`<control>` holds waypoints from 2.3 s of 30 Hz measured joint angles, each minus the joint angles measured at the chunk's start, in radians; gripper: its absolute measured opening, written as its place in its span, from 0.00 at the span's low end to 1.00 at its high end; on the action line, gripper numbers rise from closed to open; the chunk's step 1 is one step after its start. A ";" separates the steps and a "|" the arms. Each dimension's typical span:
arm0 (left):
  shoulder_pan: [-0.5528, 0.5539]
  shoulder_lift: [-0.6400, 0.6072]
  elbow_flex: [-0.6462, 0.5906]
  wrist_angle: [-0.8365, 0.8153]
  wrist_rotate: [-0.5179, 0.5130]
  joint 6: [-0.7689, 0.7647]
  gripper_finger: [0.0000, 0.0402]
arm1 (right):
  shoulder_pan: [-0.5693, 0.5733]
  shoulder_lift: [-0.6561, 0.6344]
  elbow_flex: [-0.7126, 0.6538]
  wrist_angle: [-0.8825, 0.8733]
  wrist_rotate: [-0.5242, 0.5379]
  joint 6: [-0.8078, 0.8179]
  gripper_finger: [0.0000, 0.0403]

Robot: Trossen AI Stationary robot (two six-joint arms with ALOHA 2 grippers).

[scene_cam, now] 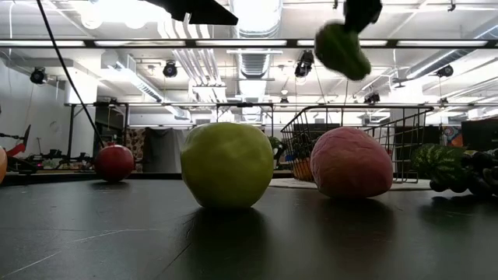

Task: Build produce basket
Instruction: Put the green chayote into the wire basket, then put the pink peach into the wire basket

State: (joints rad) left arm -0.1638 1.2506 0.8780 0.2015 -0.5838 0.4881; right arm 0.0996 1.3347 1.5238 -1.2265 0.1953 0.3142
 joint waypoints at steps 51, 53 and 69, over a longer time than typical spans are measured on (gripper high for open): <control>-0.001 -0.057 -0.021 -0.055 -0.005 -0.014 0.43 | -0.491 0.363 0.042 -0.236 -0.352 -0.489 0.52; -0.001 -0.057 -0.022 -0.055 -0.005 -0.014 0.43 | -0.491 0.344 0.044 -0.235 -0.352 -0.459 0.52; 0.000 -0.056 -0.032 -0.054 -0.005 -0.014 0.43 | -0.358 0.069 0.044 -0.070 -0.352 -0.178 0.52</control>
State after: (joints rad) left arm -0.1642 1.1941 0.8463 0.1478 -0.5884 0.4744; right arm -0.2586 1.4042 1.5681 -1.2960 -0.1570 0.1366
